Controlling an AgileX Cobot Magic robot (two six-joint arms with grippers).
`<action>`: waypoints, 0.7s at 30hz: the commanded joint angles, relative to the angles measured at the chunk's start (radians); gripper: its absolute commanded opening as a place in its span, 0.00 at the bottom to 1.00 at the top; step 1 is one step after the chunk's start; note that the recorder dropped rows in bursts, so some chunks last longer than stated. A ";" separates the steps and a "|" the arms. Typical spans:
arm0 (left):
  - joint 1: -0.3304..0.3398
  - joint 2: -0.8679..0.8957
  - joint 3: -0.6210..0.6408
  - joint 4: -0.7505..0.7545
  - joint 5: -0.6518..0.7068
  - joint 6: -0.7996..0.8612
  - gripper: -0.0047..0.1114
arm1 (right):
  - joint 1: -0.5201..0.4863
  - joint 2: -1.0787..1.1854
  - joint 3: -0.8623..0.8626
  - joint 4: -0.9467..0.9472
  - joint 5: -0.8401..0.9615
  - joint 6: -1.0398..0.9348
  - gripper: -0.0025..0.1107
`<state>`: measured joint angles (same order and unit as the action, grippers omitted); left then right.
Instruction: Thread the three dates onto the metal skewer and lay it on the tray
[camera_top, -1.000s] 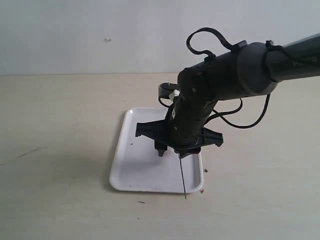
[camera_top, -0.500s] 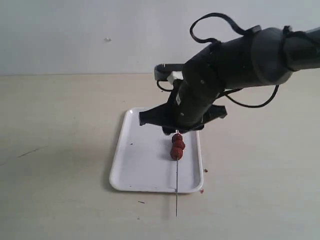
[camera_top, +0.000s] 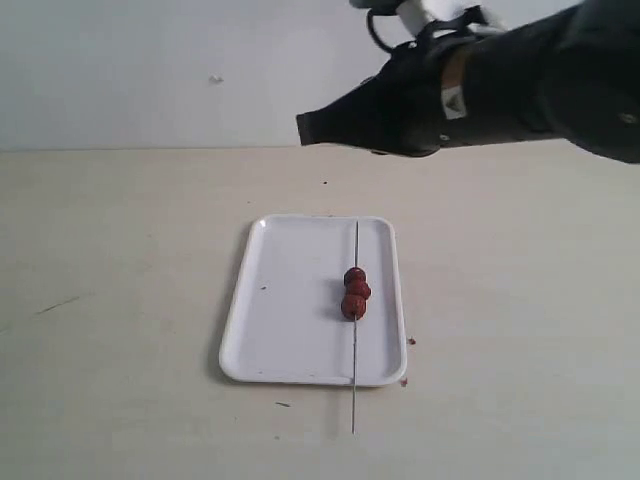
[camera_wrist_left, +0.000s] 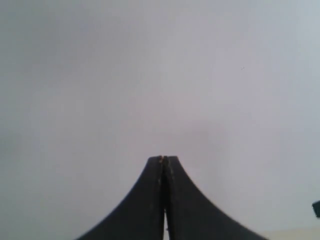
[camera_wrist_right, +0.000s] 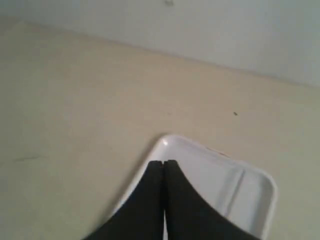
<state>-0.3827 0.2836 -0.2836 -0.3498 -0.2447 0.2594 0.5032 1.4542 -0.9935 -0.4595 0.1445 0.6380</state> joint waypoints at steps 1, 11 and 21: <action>0.003 -0.067 0.146 -0.038 -0.014 -0.038 0.04 | 0.003 -0.184 0.202 -0.019 -0.323 -0.039 0.02; 0.003 -0.124 0.284 -0.072 0.048 -0.159 0.04 | 0.003 -0.518 0.407 -0.002 -0.369 -0.017 0.02; 0.003 -0.124 0.284 -0.065 0.165 -0.159 0.04 | 0.003 -0.582 0.407 -0.002 -0.376 -0.019 0.02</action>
<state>-0.3827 0.1648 -0.0032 -0.4110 -0.0792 0.1091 0.5032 0.8756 -0.5900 -0.4621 -0.2249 0.6280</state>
